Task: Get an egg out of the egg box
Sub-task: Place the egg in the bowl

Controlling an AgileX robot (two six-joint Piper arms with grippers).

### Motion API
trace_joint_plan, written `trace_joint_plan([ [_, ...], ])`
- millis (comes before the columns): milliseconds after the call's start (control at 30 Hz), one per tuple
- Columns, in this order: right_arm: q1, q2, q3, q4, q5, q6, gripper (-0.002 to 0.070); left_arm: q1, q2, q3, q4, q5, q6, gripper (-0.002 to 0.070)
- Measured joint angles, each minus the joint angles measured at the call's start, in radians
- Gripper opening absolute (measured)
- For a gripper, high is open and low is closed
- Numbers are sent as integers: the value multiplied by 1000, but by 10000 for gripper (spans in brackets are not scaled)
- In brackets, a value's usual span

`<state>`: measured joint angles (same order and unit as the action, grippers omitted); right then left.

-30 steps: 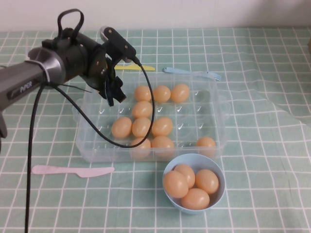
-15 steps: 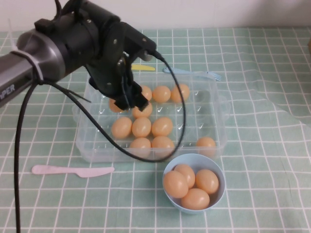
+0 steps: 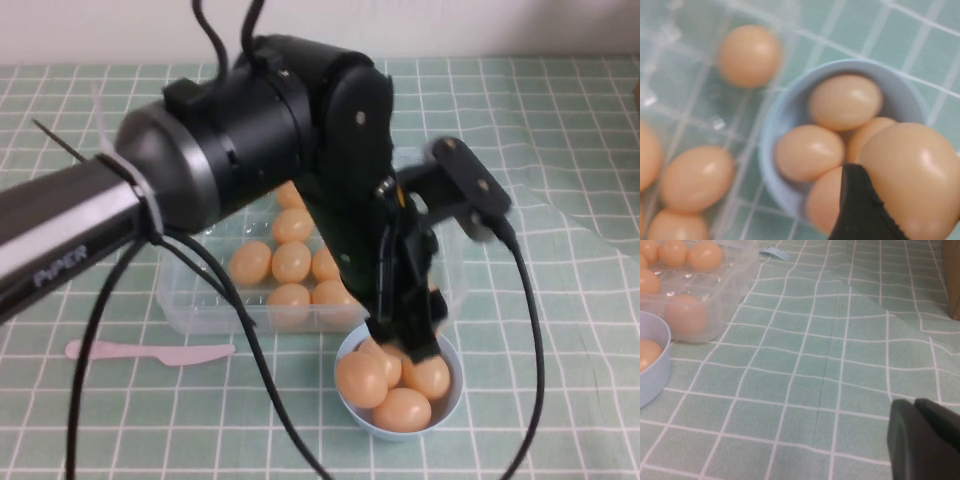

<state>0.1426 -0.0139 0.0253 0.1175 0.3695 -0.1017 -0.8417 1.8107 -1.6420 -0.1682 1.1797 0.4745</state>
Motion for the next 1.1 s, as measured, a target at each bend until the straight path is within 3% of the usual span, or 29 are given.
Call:
trace_joint_plan([
  [233,0,0,0,0,0,0,-17,-28,78,0,-46,39,304,335],
  [400,0,0,0,0,0,0,-17,-28,107,0,-36,1,404,335],
  [700,0,0,0,0,0,0,-17,-28,138,0,91,-124,433,335],
  [1100,0,0,0,0,0,0,-17,-28,182,0,109,-164,414,335],
])
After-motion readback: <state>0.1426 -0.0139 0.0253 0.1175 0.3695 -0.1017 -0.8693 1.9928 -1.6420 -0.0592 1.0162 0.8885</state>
